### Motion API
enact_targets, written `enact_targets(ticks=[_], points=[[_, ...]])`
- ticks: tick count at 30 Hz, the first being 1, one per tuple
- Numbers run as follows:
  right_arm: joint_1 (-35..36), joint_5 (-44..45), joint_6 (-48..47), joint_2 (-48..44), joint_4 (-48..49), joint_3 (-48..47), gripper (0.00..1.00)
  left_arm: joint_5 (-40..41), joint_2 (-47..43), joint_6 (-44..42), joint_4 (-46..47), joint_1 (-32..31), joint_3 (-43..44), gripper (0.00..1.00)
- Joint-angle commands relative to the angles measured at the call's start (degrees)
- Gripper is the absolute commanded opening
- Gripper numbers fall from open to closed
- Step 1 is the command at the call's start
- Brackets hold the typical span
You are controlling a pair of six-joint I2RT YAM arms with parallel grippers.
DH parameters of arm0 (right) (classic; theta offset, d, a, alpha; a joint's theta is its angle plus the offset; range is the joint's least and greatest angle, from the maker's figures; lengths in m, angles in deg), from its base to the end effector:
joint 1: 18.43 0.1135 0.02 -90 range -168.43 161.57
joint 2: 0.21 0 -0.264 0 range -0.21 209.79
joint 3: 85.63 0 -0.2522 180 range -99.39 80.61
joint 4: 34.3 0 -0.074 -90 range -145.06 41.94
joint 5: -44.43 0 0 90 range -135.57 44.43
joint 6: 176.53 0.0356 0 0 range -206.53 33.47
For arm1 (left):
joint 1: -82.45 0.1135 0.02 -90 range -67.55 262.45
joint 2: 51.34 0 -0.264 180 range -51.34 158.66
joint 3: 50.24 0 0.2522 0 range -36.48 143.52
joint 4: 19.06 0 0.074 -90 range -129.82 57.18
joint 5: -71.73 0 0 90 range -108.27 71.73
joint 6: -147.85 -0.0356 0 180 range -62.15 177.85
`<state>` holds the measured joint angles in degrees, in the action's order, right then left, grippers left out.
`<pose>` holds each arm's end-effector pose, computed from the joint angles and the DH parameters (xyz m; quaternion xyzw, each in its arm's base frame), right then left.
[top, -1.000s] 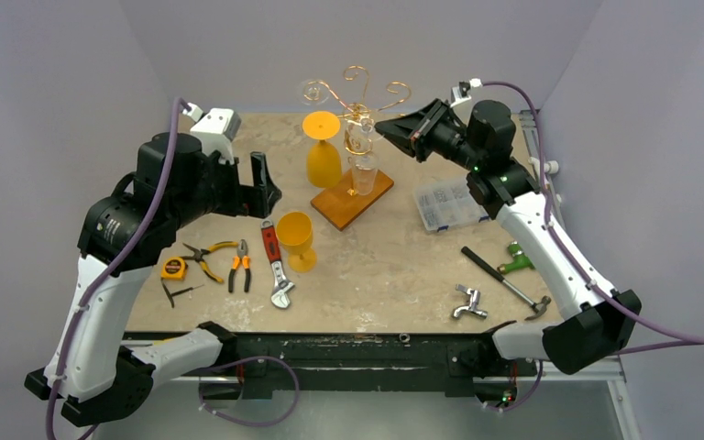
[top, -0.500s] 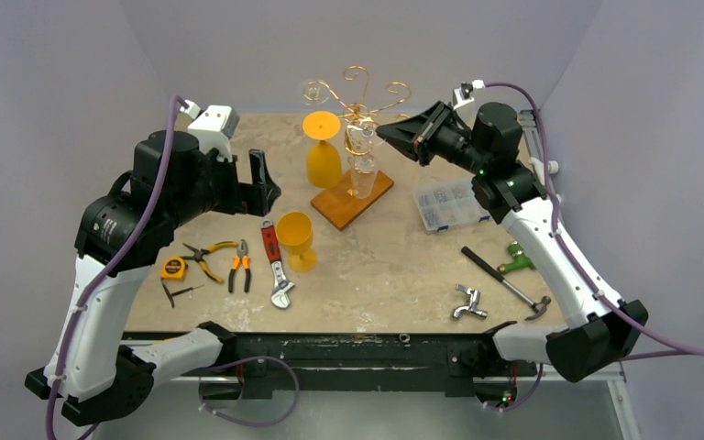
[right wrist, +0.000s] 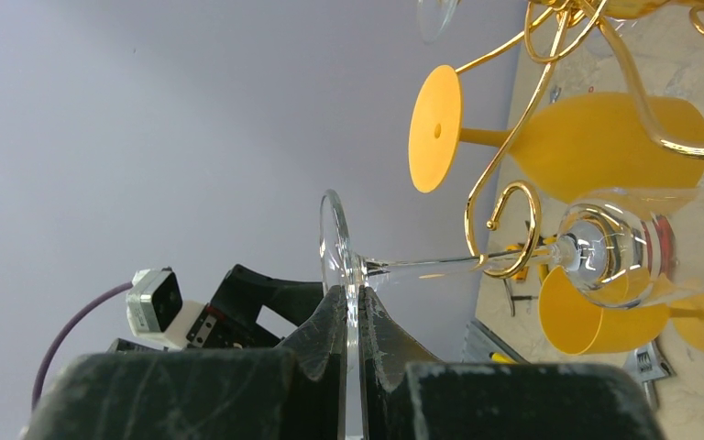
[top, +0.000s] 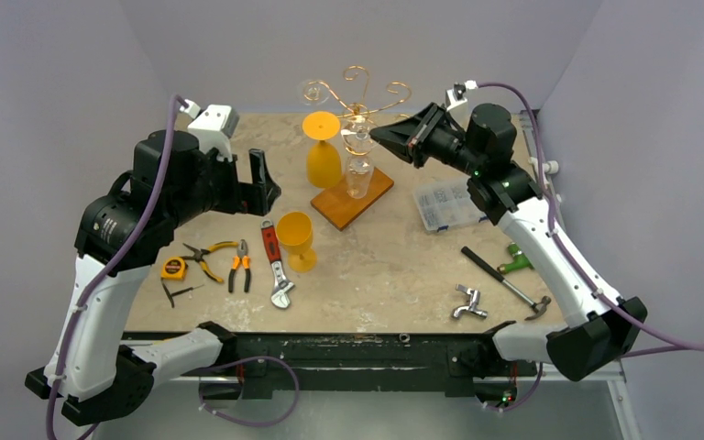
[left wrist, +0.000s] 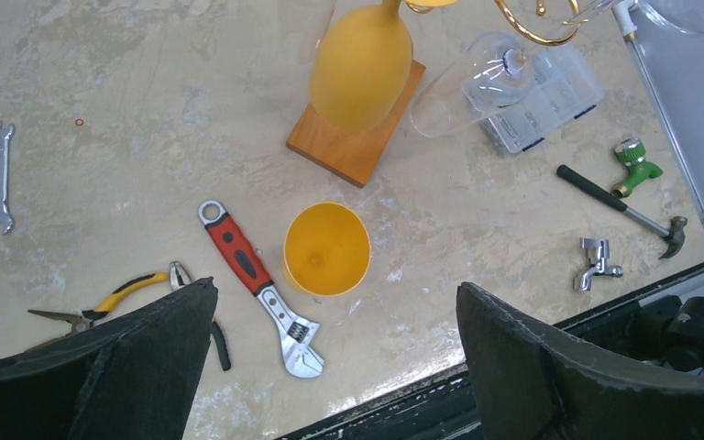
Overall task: Take the wine glass off the wine glass rack
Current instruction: Pick up the wine glass from the wine rack.
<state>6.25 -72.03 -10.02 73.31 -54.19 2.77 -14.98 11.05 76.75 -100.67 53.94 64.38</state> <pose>0.2575 0.1358 0.4416 0.1623 0.6984 0.6277 0.3030 0.1307 -0.0686 0.4931 0.0578 0.8611 -0.1801 0.4719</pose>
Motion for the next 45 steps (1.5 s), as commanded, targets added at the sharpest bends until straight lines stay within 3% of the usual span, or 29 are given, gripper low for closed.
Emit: enact_targets(ticks=[1,45], points=[[1.53,-0.83,0.67,-0.07,4.66,-3.48,0.00,0.75,-0.07,0.09,1.34,0.34,2.32,1.00],[2.61,-4.11,-2.24,8.56,6.22,-10.34,0.00,1.47,-2.80,6.68,4.04,0.30,-1.21,0.97]])
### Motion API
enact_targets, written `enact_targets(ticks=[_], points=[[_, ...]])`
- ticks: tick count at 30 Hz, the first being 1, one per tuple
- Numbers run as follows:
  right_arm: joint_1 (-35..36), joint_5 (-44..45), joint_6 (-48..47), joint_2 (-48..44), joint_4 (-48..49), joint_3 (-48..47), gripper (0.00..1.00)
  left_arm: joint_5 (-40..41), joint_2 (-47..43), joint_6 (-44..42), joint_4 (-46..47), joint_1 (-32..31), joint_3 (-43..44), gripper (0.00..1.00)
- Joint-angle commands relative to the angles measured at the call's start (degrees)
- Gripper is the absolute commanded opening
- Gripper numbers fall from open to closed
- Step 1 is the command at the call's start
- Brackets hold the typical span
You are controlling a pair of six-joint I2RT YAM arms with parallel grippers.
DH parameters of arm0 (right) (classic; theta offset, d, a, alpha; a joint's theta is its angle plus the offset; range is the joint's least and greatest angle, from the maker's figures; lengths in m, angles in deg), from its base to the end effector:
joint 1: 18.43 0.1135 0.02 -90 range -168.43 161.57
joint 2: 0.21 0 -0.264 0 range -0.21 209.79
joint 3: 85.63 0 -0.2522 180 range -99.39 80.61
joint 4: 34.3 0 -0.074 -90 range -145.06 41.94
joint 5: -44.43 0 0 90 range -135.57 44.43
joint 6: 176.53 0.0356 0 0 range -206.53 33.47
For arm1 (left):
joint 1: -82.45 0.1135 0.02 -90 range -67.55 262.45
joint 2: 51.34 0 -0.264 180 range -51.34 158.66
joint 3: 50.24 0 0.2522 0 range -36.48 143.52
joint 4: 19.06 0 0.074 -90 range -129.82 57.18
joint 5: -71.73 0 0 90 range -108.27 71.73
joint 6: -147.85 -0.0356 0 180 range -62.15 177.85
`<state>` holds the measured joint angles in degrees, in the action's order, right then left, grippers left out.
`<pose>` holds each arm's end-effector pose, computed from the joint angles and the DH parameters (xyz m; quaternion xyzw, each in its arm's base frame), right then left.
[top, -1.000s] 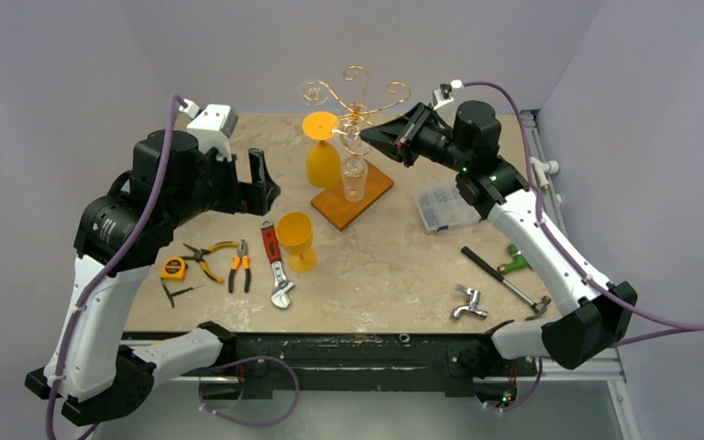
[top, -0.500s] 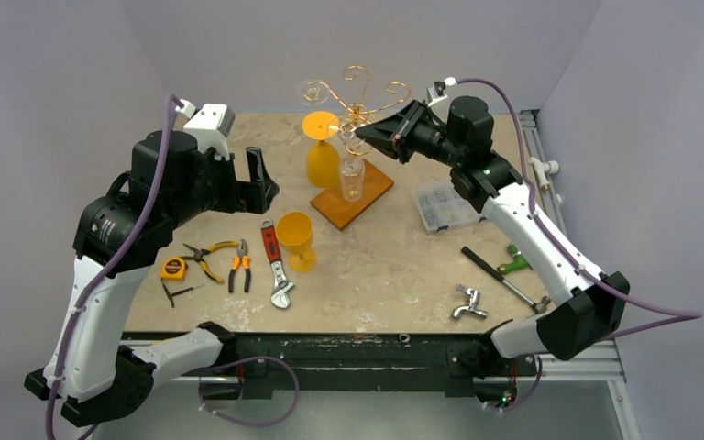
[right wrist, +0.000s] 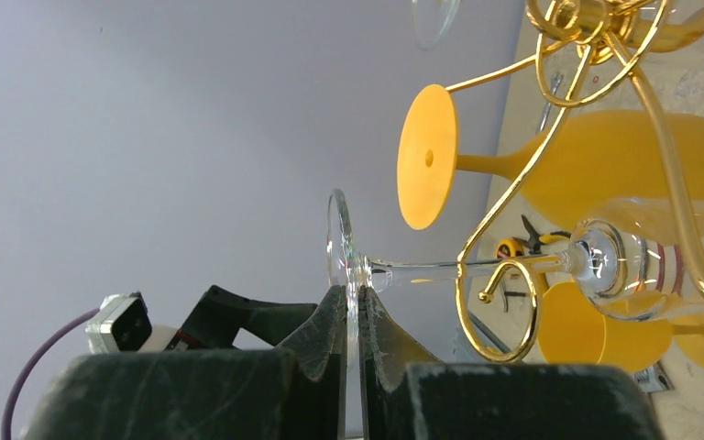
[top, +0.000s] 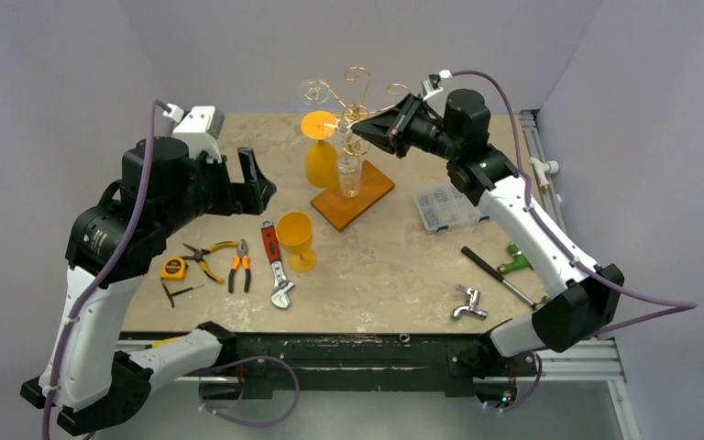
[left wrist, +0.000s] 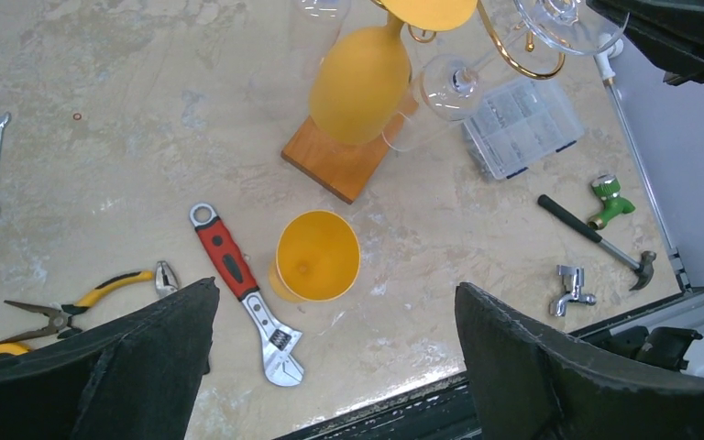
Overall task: Take the wine glass off the wine glass rack
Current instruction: Pick up the wine glass from the wine rack, then place the wine glass at the center of the board.
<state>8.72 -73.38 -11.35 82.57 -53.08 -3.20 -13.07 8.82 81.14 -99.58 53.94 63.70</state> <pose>0.2913 0.1681 0.4324 0.1392 0.7151 0.6259 0.2783 0.1205 -0.0618 0.4967 0.0150 0.8508 -0.1941 0.4881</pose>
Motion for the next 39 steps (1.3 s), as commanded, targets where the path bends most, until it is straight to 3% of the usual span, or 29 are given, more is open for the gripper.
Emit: enact_targets(ticks=[1,27,39], points=[[0.04,-2.73,-0.91,-0.65,5.10,-4.42,0.00,-0.72,-0.57,2.47,2.95,0.30,-0.52,0.96],[-5.35,-1.30,-4.08,-4.80,-2.03,-3.34,0.00,-4.93,1.49,5.25,4.24,0.30,1.54,0.95],[-6.99,-1.09,-7.33,-6.21,-6.69,-5.25,0.00,-8.01,-0.54,7.53,4.37,0.34,-1.61,0.98]])
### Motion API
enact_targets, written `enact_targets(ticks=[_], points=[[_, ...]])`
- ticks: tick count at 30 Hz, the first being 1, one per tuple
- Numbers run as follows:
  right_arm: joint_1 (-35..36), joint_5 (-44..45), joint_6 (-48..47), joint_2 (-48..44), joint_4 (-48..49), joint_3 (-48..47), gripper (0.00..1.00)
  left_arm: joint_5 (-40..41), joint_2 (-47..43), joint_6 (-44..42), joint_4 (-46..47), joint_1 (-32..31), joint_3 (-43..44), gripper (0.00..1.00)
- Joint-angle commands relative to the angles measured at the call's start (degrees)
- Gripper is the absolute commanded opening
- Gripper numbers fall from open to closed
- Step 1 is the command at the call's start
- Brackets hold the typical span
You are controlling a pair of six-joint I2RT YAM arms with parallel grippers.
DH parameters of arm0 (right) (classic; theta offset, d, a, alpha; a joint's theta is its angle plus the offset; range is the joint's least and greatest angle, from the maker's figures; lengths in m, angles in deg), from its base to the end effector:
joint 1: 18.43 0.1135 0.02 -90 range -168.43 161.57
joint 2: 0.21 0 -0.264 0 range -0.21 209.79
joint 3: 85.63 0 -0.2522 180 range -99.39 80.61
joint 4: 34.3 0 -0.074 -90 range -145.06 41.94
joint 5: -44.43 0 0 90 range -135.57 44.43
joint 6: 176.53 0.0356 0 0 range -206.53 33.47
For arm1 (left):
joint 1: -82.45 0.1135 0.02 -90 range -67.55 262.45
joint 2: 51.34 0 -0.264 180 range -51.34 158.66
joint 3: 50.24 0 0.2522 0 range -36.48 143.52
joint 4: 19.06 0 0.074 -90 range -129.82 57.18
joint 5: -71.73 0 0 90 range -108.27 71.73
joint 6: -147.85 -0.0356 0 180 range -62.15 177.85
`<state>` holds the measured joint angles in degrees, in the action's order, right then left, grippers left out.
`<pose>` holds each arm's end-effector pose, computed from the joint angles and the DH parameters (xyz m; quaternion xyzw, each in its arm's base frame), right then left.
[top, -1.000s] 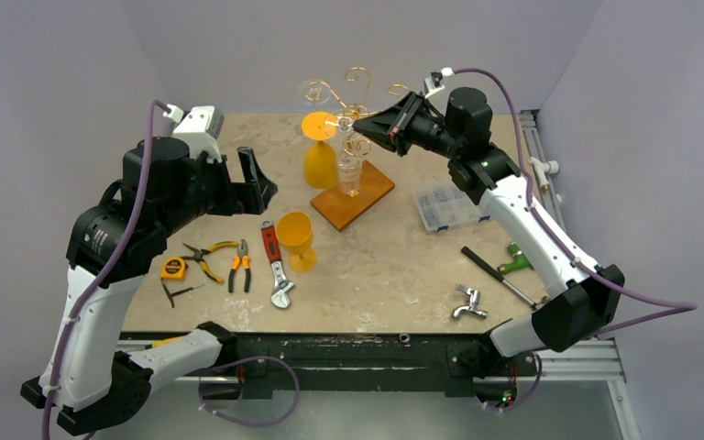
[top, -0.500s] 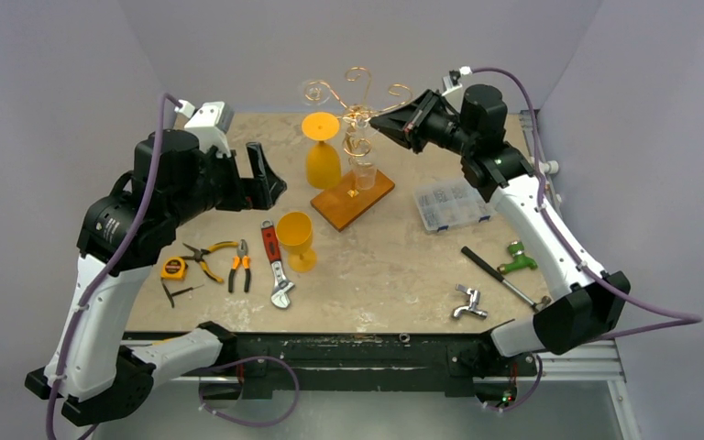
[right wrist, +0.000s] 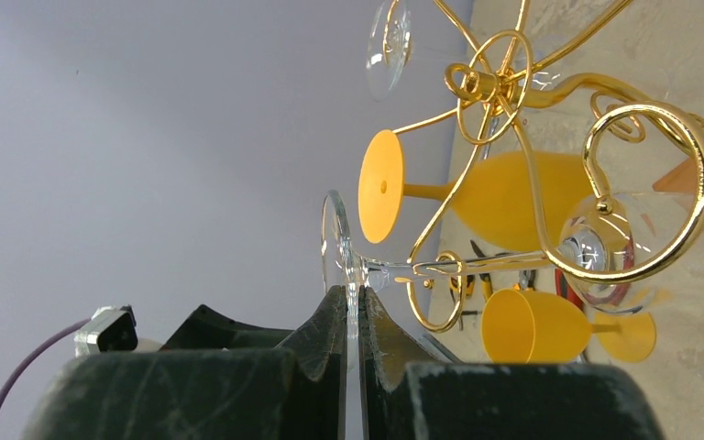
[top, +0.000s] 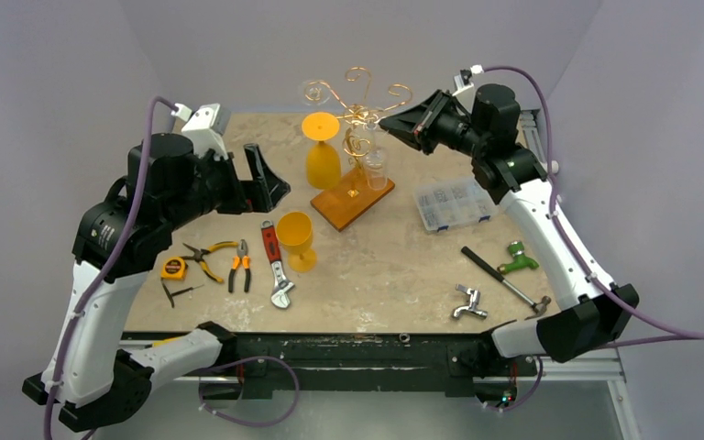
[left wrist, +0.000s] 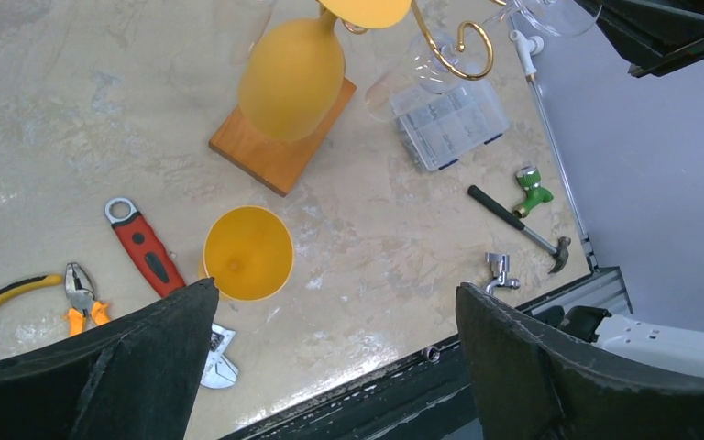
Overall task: Take the wine glass off the wine glass rack
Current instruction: Place the wine glass at the center of the board.
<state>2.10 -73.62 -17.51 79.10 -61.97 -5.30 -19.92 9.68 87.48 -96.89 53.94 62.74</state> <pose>0.2863 0.1251 0.4472 0.1531 0.7299 0.5806 0.3268 0.1279 -0.0706 0.4953 -0.0006 0.8474 -0.2686 0.4580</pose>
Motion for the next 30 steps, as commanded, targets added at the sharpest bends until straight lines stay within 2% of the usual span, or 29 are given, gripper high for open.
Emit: enact_targets(ticks=[1,15,30], points=[[-0.44,-0.98,-1.21,-2.75,2.18,-3.09,0.00,-1.16,-1.61,1.15,1.66,0.31,-0.87,0.98],[-0.58,-1.77,-3.86,-3.91,-3.33,-5.06,0.00,-2.98,-4.26,0.26,3.07,0.34,-3.95,0.99],[-0.67,-2.49,-7.57,-1.17,-9.44,-12.85,0.00,-3.08,0.38,-1.14,4.49,0.34,0.28,0.99]])
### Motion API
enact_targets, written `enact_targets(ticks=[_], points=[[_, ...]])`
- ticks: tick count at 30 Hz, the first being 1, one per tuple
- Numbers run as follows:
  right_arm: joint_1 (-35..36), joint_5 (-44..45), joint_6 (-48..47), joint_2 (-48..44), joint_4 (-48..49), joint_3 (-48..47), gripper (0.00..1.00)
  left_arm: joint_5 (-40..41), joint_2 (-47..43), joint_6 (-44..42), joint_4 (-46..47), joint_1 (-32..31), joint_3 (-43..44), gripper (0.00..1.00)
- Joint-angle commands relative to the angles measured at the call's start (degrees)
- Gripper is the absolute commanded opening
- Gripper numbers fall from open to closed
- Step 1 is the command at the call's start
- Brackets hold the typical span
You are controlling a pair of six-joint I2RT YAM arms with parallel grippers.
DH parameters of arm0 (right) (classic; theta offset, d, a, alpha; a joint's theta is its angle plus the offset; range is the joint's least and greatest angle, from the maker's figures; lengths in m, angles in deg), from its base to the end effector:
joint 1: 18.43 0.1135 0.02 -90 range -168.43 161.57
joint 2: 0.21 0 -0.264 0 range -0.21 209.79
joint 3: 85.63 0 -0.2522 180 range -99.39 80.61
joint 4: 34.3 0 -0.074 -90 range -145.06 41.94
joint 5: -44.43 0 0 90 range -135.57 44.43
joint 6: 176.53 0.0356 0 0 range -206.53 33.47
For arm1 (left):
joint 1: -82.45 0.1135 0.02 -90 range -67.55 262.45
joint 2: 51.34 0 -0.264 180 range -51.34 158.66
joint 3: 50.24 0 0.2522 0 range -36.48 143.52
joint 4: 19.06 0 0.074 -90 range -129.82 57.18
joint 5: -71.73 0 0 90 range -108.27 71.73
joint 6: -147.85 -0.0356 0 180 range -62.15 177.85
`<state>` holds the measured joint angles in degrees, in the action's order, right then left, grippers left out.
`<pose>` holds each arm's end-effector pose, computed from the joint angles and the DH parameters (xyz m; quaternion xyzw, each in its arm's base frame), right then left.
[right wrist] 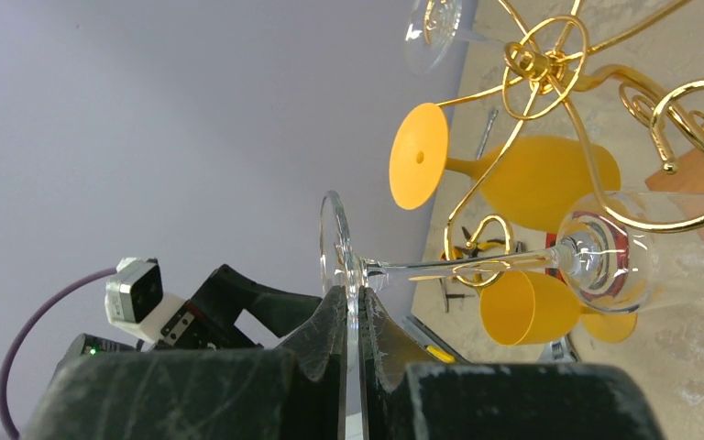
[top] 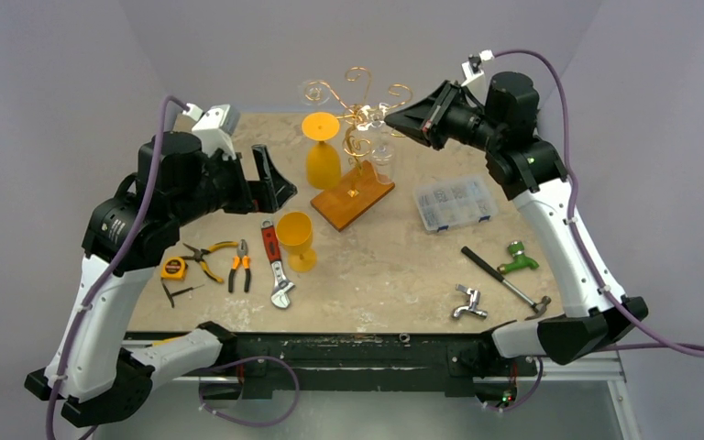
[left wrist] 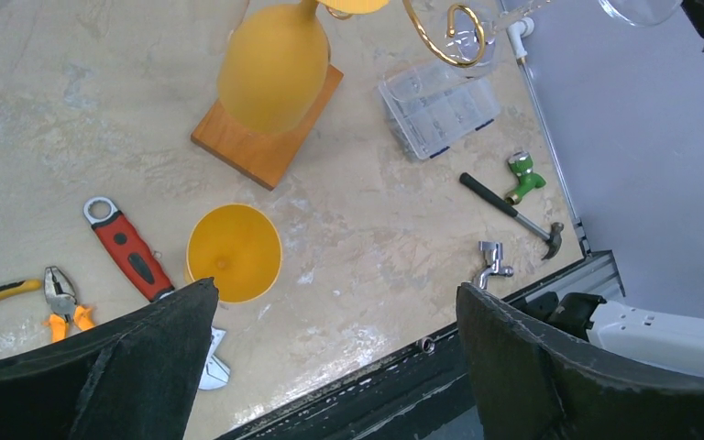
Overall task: Take the wine glass off the wine glass rack
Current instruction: Place the wine glass at the center of the board.
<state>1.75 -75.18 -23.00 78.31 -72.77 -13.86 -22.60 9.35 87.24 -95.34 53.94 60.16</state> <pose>0.2663 0.1166 0.4812 0.1164 0.7434 0.5645 0.3394 0.1321 -0.0748 0.4871 0.0133 0.8502 -0.2824 0.4441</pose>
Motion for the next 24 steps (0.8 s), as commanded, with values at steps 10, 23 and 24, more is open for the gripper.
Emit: enact_targets(ticks=[10,23,24], points=[[-0.32,-0.95,-2.07,-0.91,0.72,-4.07,0.00,-1.35,4.99,-2.74,3.58,0.30,6.46,0.99],[-0.33,-0.99,-1.57,-2.91,-0.46,-3.28,0.00,-4.62,7.20,-1.98,4.83,0.35,8.94,0.99],[-0.37,-1.06,-1.57,-3.20,-0.47,-3.09,0.00,-4.87,7.46,-1.85,4.86,0.32,9.28,0.99]])
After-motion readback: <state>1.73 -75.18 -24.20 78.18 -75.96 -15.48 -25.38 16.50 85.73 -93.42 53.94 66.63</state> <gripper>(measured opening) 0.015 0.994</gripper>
